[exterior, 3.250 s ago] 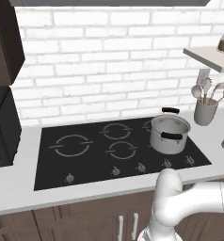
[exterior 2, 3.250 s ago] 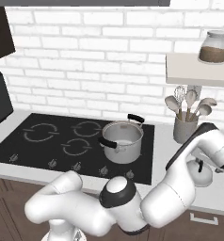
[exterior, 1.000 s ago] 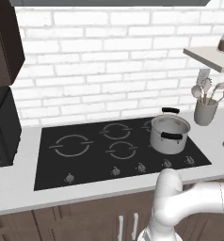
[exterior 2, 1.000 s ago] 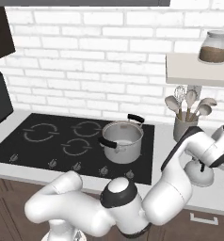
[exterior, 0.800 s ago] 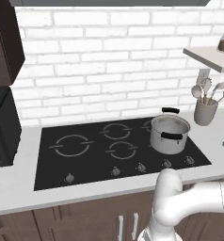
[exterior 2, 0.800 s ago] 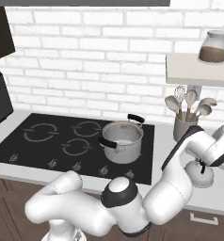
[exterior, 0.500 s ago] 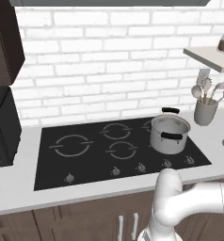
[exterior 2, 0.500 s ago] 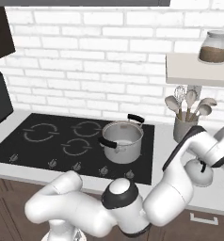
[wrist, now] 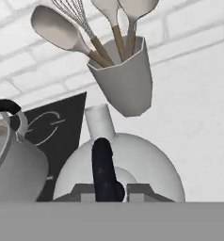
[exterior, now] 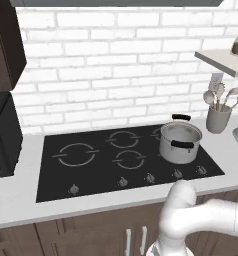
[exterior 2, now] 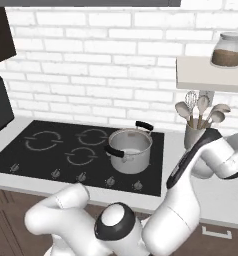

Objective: Pick the kettle from the counter and place it on a stove burner. Then turn the burner on.

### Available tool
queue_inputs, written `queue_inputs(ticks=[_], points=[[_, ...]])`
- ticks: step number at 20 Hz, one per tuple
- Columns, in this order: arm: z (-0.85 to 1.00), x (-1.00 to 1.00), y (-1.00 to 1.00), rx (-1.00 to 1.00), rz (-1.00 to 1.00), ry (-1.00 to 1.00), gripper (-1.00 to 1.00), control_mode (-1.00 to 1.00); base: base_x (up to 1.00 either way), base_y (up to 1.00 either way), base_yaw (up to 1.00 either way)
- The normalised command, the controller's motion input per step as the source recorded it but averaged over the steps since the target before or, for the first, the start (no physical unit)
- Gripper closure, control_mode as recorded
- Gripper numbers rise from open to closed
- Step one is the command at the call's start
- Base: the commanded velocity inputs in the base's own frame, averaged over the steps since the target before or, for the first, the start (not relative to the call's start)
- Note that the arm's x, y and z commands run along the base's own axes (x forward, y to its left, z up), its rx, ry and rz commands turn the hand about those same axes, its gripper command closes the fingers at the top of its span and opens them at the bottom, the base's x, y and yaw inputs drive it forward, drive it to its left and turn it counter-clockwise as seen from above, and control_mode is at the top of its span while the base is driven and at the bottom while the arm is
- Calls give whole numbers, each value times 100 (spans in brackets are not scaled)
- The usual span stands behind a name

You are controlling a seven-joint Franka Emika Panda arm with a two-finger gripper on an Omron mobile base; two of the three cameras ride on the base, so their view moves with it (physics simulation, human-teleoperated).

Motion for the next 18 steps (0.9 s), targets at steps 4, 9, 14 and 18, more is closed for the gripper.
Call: queue_inputs(ticks=[4, 9, 14, 18], points=[[95, -9, 100, 0, 0, -36, 100, -100, 0, 0, 0], [65, -6, 100, -4, 0, -33, 100, -100, 0, 0, 0], [81, -8, 100, -5, 0, -25, 100, -100, 0, 0, 0], [99, -5, 100, -4, 4, -13, 100, -100, 0, 0, 0]])
